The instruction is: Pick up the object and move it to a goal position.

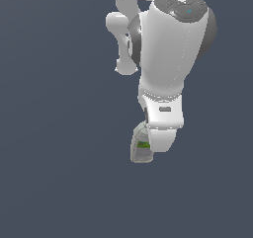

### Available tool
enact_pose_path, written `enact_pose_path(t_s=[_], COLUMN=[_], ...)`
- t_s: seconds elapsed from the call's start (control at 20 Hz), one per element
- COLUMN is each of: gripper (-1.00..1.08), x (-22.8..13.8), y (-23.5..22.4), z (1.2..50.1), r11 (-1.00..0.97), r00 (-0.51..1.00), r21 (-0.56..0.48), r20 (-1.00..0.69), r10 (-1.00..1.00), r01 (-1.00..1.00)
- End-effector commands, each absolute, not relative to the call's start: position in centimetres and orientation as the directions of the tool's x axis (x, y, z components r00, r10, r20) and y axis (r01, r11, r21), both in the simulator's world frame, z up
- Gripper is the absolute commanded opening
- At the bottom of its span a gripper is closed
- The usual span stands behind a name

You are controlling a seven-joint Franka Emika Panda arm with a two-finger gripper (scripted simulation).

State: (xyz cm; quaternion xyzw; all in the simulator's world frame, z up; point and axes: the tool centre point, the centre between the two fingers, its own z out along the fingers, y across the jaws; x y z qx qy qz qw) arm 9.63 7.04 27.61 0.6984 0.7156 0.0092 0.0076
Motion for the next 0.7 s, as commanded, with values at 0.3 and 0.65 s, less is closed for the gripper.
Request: enact_pose_path(t_s=[0.3, 0.65], gripper=[-1.00, -1.00], x=[11.2, 12.0], y=[13.8, 17.8], z=[33.6, 36.7], r11=[0.048, 0.063], r00=[-0.049, -0.064], r21=[0.073, 0.094], r20=[0.003, 0.002], r10=[0.999, 0.998], r01=[0.996, 0.994])
